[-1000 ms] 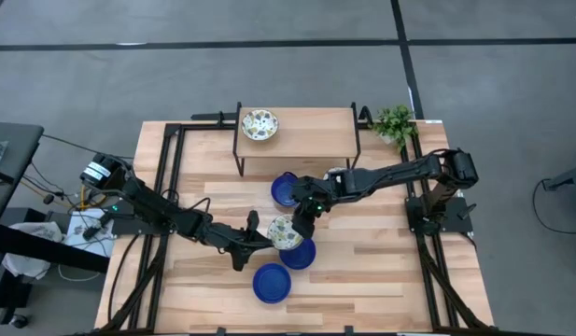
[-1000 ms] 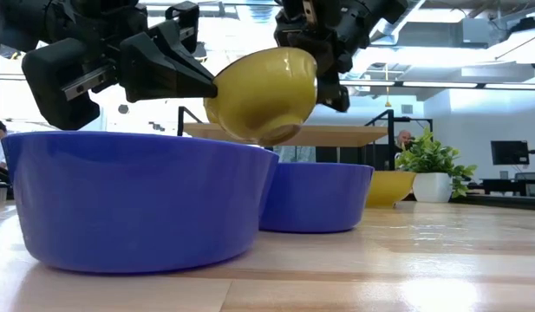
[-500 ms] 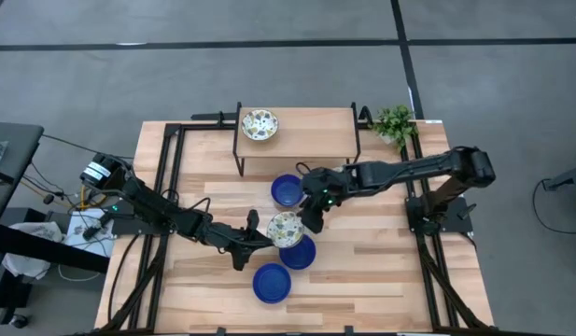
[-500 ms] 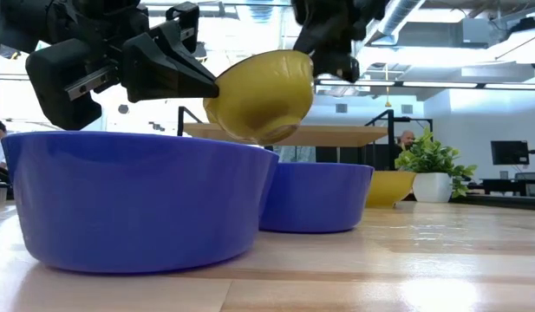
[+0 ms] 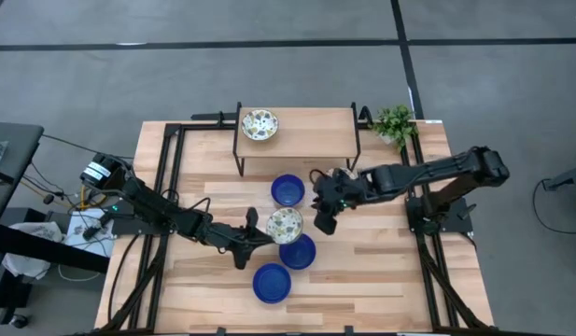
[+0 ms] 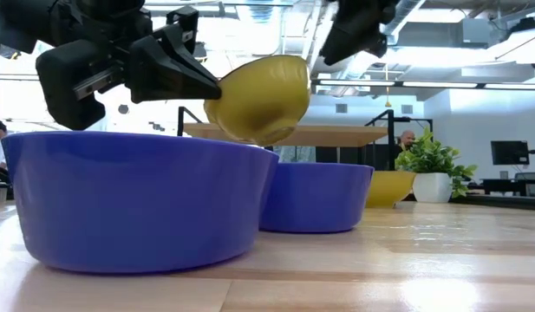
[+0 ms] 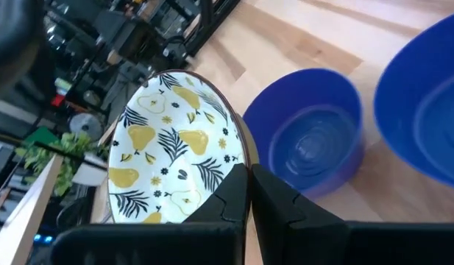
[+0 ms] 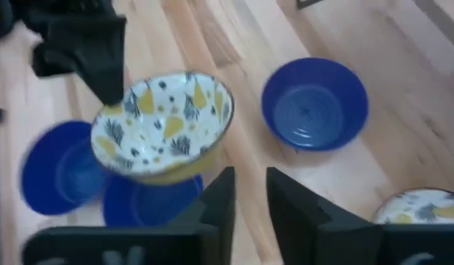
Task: Pick & Place Mini bowls
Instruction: Put the bottom white patterned bowl on top of the white patterned bowl on the shelf
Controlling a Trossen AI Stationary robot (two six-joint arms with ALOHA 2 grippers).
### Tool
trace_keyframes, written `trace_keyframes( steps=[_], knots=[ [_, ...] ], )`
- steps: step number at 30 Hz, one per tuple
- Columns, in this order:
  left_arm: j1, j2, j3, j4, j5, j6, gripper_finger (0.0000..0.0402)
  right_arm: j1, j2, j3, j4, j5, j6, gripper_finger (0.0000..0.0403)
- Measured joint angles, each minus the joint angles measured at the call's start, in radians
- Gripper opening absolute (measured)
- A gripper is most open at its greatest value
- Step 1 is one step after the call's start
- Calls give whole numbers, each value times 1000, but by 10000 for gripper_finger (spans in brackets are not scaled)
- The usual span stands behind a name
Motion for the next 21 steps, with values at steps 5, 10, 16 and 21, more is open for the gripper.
trace_keyframes(
  steps=[5,10,16,21],
  knots=[
    [0,0,0,0,-20,-34,10,62,0,0,-21,58,0,7],
    [2,0,0,0,-48,-50,10,108,0,0,-42,151,17,2],
    [2,0,0,0,-86,-53,10,148,-24,-14,-61,217,27,1],
    [2,0,0,0,-86,-53,10,153,-81,-86,-18,223,50,0]
  ],
)
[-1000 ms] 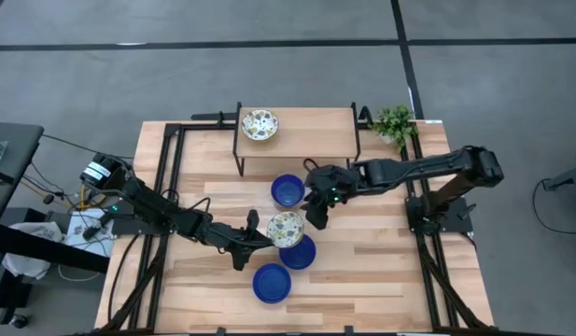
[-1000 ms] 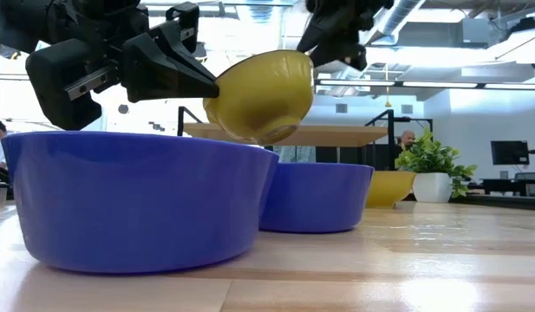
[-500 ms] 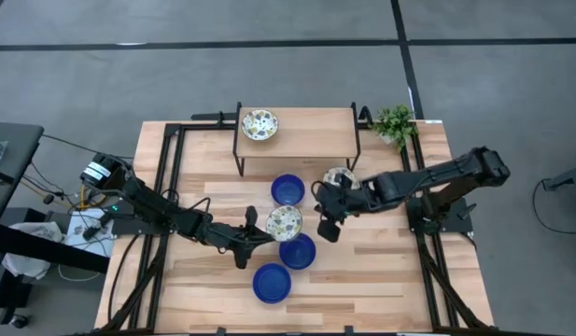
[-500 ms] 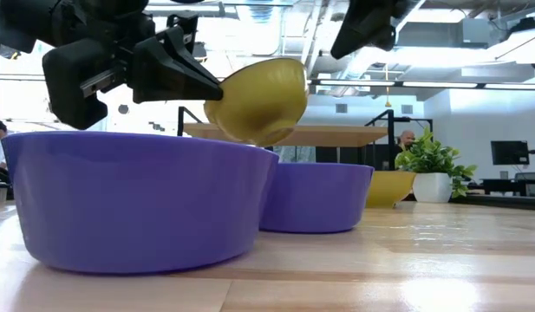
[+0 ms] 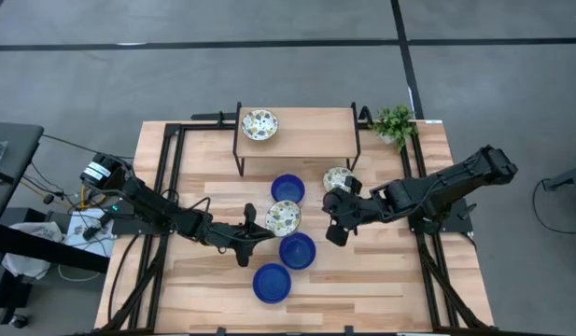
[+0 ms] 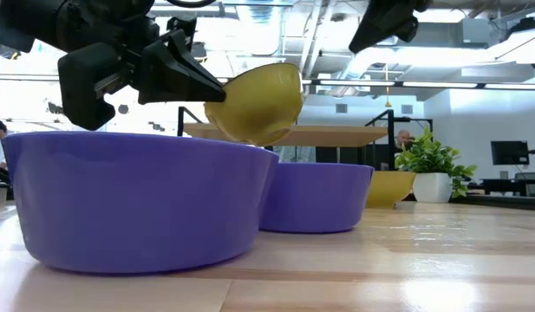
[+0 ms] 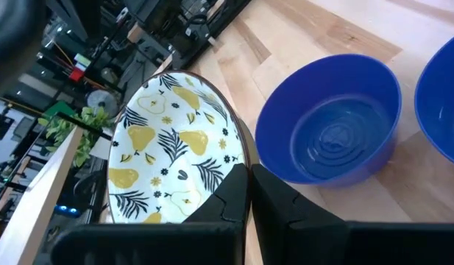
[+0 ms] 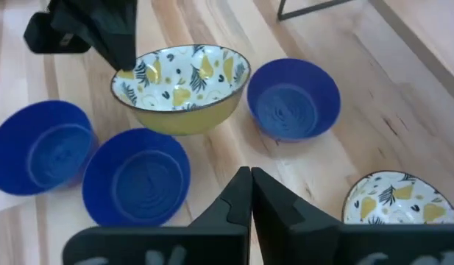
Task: Pick & Place Mini bowls
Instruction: Put the bottom white patterned bowl on top of the white patterned bowl on the shelf
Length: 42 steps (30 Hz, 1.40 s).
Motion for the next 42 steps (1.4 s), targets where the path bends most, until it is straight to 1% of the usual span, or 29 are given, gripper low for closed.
trace_keyframes(
  steps=[6,11,13,17,19,23,27,31,36,39,42],
  knots=[
    [0,0,6,-2,-42,-14,10,8,-97,-132,100,24,23,0],
    [0,-3,58,-9,-49,-22,10,26,-168,-246,237,30,22,0],
    [2,-16,96,-61,-62,-18,10,33,-187,-290,282,39,22,0],
    [21,-59,177,-216,-109,-18,10,47,-207,-370,360,50,29,0],
    [35,-89,218,-273,-133,-17,10,53,-209,-403,401,50,29,0],
    [81,-165,294,-365,-147,-15,10,59,-201,-443,460,54,29,0],
    [151,-235,364,-431,-170,-13,9,58,-201,-483,518,58,28,0],
    [240,-273,417,-470,-191,38,9,59,-201,-486,522,82,28,0],
    [378,-277,445,-472,-194,106,9,58,-201,-486,529,110,21,0],
    [469,-263,446,-509,-186,106,9,58,-201,-486,530,133,20,0],
    [561,-241,446,-565,-145,68,9,58,-201,-486,530,139,12,0]
  ],
)
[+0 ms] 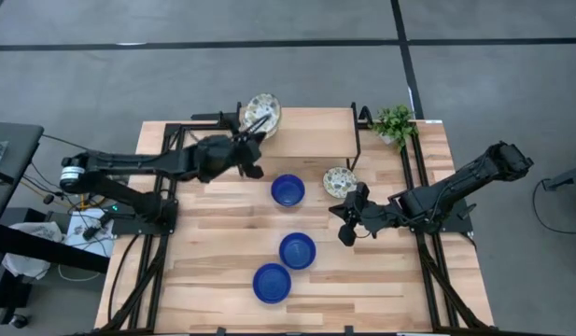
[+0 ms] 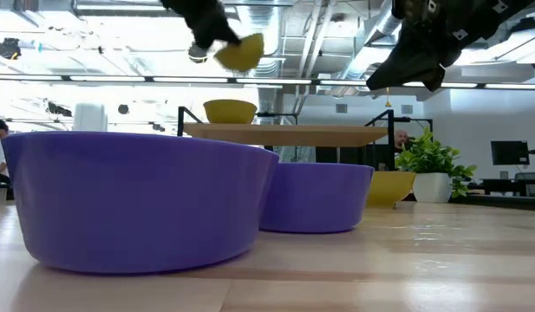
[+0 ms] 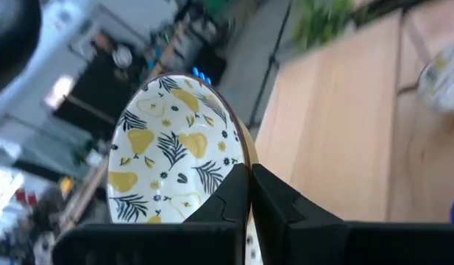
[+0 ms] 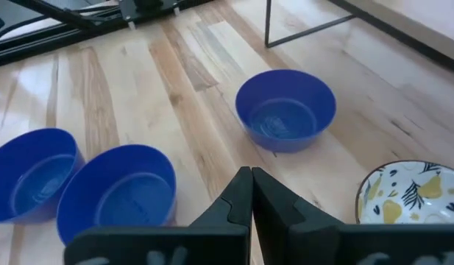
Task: Pick & Place Mini bowls
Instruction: Put the bottom white patterned bowl on top of the white patterned bowl on the shelf
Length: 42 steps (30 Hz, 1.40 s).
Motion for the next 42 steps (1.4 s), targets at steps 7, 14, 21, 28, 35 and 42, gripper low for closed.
trace_keyframes(
  steps=[7,14,21,28,35,42],
  knots=[
    [105,55,0,-65,75,-49,9,0,0,0,0,0,-9,0],
    [111,93,-1,-113,93,-64,9,0,0,0,0,-1,-9,0],
    [110,96,-2,-146,86,-77,9,0,0,0,0,-5,-2,0],
    [110,96,-2,-154,86,-90,16,0,0,0,0,-5,-1,0],
    [110,96,-2,-162,85,-94,23,0,0,0,0,-9,3,0],
    [110,95,-2,-184,78,-94,24,0,0,0,-2,-15,17,0]
  ],
)
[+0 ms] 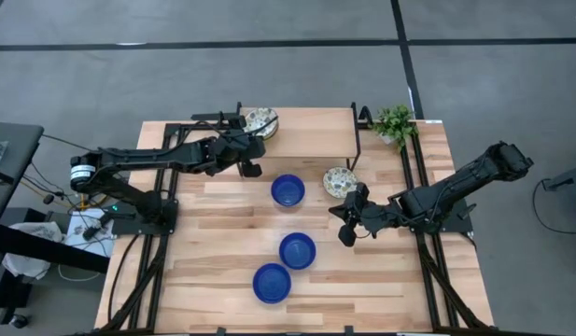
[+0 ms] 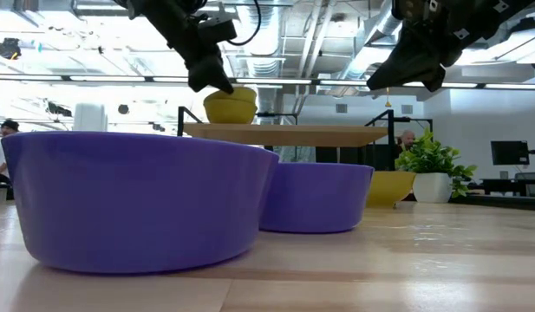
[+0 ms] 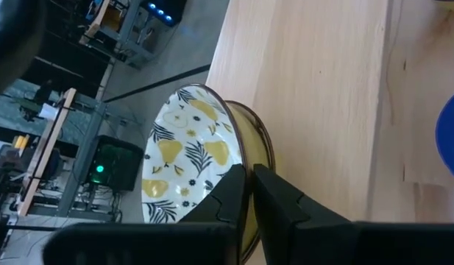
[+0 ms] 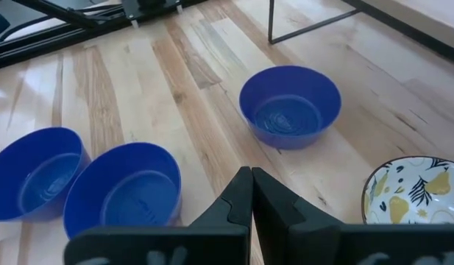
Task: Pick & Place Mini bowls
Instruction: Put the bottom white patterned bowl on top of the white patterned bowl on the shelf, then stack the white patterned bowl on top of the stacked white patterned bowls on the shelf
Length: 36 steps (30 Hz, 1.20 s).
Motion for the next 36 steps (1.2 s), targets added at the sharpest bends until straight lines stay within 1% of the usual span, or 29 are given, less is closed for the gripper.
trace_keyframes(
  steps=[9,12,19,25,29,34,36],
  knots=[
    [0,0,0,0,0,3,28,0,0,0,-1,-10,1,0],
    [0,-1,0,0,-12,4,46,0,0,0,-1,-18,1,0],
    [0,-2,0,-1,-34,4,103,0,0,0,-1,-23,1,0],
    [0,-2,0,-2,-35,4,132,0,0,0,-12,-22,1,0],
    [0,-2,0,-3,-35,4,140,-5,0,0,-64,-13,27,0],
    [0,-4,0,-4,-35,4,141,-24,0,0,-197,39,112,1],
    [0,-12,0,-6,-34,4,141,-34,0,0,-243,41,125,7]
  ],
)
